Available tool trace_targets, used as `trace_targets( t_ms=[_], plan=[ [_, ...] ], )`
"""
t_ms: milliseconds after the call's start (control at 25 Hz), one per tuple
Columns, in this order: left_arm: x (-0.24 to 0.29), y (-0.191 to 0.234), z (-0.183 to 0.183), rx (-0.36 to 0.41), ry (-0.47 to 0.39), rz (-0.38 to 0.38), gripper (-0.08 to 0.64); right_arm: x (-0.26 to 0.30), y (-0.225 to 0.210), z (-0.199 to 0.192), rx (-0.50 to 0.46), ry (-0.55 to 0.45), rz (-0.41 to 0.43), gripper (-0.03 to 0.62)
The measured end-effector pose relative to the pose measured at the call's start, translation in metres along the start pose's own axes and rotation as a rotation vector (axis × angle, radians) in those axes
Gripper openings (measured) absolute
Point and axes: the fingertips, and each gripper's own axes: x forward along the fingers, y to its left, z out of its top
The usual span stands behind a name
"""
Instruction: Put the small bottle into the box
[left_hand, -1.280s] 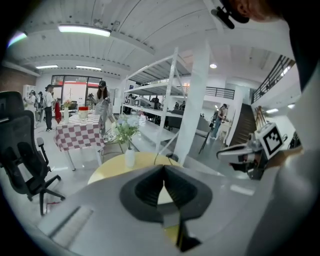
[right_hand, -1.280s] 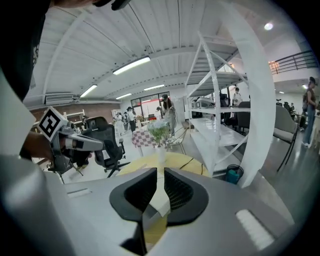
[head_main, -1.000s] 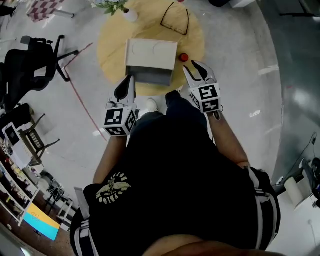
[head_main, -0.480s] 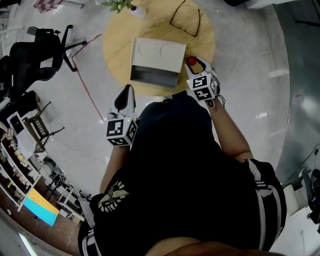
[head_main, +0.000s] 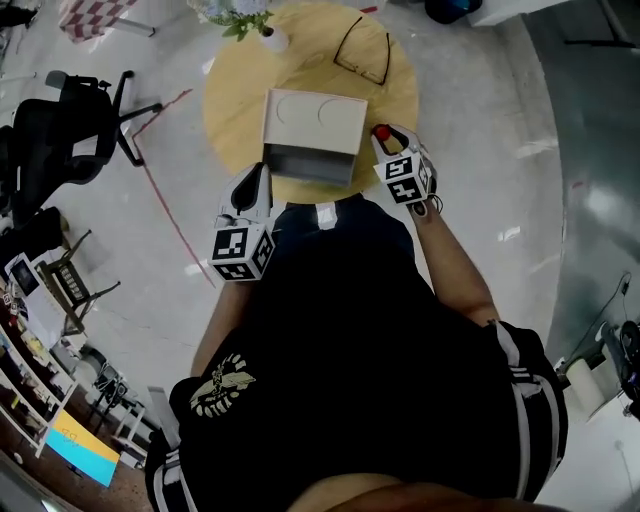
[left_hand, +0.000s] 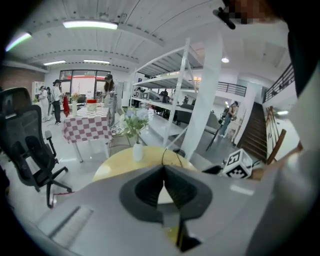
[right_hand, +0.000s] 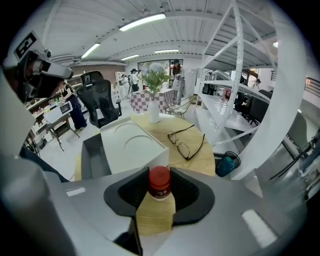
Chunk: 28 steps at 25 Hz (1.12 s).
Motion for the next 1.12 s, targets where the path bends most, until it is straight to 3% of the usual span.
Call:
trace_targets(
  t_ms=[280, 600, 920, 1120],
  plan=[
    [0.002, 0.022, 0.053, 0.074, -0.083, -0.125, 0.000, -0.060, 0.003, 0.039, 0.136, -0.027, -0.088, 0.141],
    [-0.017, 0.053, 0.112, 0.122, -0.211, -0.230, 0.000, -0.143, 0.032, 0.125, 0.210, -0.155, -0.160, 0.141],
    [-0.054, 0.064, 0.161, 0.137, -0.332, -0.359, 0.000, -0.213, 0.071, 0.220, 0.172, -0.232, -0.158, 0.141],
    [-0.068, 0.066, 0.168, 0.148, -0.352, -0.418, 0.000, -0.239, 0.100, 0.250, 0.114, -0.214, -0.146, 0.141]
  ],
)
